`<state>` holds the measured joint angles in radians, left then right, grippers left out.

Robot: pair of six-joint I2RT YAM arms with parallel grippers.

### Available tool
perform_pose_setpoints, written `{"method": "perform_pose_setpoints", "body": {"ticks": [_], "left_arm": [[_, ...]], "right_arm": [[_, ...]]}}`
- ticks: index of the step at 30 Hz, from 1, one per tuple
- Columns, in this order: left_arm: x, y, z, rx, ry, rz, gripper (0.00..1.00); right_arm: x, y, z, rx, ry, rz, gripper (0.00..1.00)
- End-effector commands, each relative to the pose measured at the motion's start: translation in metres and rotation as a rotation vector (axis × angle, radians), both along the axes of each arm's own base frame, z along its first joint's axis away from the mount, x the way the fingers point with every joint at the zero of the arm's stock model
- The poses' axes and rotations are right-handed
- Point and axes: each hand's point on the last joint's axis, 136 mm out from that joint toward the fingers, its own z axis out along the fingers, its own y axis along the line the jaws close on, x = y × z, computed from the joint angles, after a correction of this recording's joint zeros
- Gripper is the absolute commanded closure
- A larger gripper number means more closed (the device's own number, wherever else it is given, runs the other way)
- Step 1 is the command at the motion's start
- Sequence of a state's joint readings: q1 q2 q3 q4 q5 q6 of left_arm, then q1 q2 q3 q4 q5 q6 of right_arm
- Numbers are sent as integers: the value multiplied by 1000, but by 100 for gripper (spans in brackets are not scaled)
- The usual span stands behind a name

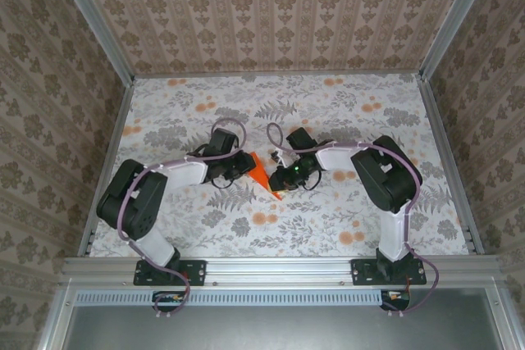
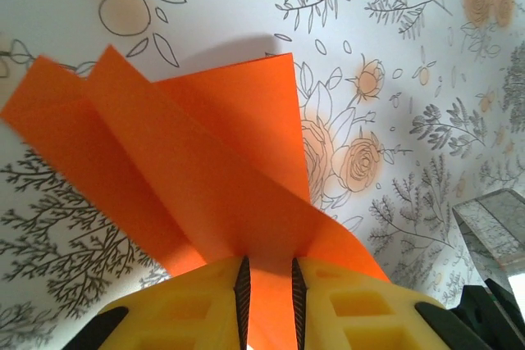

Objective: Fold a paper plane with a square sheet of paper (pick it up from the middle)
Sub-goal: Fold the wing for the fifth time at the center of the table.

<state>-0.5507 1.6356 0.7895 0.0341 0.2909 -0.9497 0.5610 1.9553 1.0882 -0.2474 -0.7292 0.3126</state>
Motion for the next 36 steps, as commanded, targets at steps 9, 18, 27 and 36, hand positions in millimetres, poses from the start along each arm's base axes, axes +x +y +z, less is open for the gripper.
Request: {"method": "perform_pose_setpoints", "body": {"ticks": [9, 18, 27, 36], "left_arm": [[-6, 4, 15, -49, -32, 2, 78], [-7, 1, 16, -67, -36, -12, 81], [-8, 2, 14, -62, -28, -6, 83], [-10, 36, 9, 14, -4, 89, 83]], "right_arm": [[28, 4, 36, -186, -306, -13, 61], [39, 15, 36, -279, -487, -8, 47], [42, 33, 29, -289, -574, 46, 59], [31, 46, 27, -178, -559, 128, 87]]}}
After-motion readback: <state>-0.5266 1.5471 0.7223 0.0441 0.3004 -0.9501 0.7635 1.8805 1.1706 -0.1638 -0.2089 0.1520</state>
